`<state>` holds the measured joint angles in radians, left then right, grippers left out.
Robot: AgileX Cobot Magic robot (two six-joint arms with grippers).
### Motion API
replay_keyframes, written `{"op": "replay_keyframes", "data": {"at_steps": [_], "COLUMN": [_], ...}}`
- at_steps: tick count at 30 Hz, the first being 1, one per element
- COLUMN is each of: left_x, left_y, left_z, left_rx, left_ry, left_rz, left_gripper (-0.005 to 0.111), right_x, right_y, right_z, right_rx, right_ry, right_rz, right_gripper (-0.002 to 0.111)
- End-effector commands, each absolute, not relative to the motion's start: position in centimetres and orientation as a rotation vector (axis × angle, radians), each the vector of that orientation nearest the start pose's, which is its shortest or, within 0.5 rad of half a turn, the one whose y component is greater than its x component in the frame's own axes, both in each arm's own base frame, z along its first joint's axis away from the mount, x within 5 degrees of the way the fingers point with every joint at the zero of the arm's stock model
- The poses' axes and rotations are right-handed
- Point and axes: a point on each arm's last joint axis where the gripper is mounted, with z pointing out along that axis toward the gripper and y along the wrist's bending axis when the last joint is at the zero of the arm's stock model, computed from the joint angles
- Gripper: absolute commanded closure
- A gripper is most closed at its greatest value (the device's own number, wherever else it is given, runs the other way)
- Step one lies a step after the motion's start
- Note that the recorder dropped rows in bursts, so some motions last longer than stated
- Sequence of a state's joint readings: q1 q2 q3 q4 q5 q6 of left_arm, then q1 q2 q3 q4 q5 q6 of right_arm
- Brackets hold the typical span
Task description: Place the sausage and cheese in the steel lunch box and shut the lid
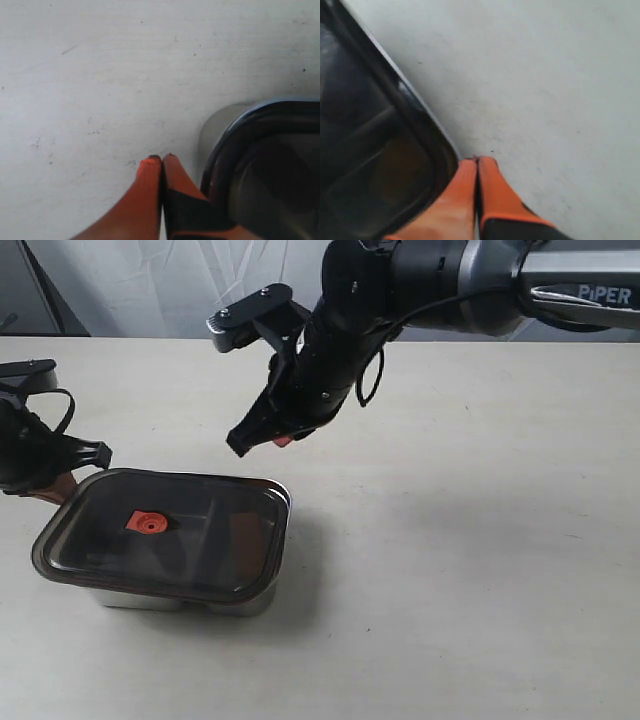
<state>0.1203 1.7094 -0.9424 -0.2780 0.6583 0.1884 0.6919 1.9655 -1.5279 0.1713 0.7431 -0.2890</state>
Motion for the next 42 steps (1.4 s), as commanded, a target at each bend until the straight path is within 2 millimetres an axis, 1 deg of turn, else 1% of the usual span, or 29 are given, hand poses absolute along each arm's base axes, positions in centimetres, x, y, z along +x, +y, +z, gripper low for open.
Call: {"op": "replay_keyframes", "data": {"at_steps": [1, 3, 5, 8, 13, 19, 22, 26, 31, 37, 42], "left_x": [30.5, 30.1, 29.6, 28.5, 27.0, 26.1, 26.0, 25.8, 25.1, 25.2, 25.4], "left_y": [3.3, 4.1, 4.4, 4.2, 3.0, 0.9, 0.2, 0.0, -0.7, -1.9, -1.7], "left_z": [17.3, 17.8, 18.5, 19.6, 21.0, 21.1, 21.1, 21.0, 21.0, 21.0, 20.3], "left_rx": [-0.250, -0.289, -0.307, -0.300, -0.211, -0.098, -0.049, -0.050, -0.012, 0.061, 0.053], "left_ry": [2.896, 2.904, 2.916, 2.963, 3.050, 3.164, 3.190, 3.217, 3.291, 3.279, 3.298], "left_rz": [-0.148, -0.097, -0.074, -0.085, -0.080, -0.080, -0.024, 0.076, 0.079, 0.081, 0.138], "left_gripper": [0.107, 0.107, 0.107, 0.107, 0.107, 0.107, 0.107, 0.107, 0.107, 0.107, 0.107], "right_x": [31.6, 31.6, 31.6, 31.7, 31.7, 31.7, 31.7, 31.6, 31.6, 31.6, 31.5], "right_y": [28.8, 28.8, 28.7, 28.8, 28.8, 28.8, 28.7, 28.7, 28.7, 28.7, 28.7], "right_z": [23.3, 23.3, 23.2, 23.3, 23.3, 23.3, 23.3, 23.2, 23.2, 23.2, 23.2], "right_rx": [-1.196, -1.198, -1.209, -1.205, -1.204, -1.205, -1.206, -1.209, -1.210, -1.211, -1.215], "right_ry": [2.394, 2.396, 2.390, 2.378, 2.375, 2.382, 2.384, 2.387, 2.389, 2.391, 2.400], "right_rz": [0.361, 0.361, 0.341, 0.336, 0.337, 0.340, 0.340, 0.339, 0.339, 0.340, 0.341], "right_gripper": [0.109, 0.109, 0.109, 0.109, 0.109, 0.109, 0.109, 0.109, 0.109, 0.109, 0.109]}}
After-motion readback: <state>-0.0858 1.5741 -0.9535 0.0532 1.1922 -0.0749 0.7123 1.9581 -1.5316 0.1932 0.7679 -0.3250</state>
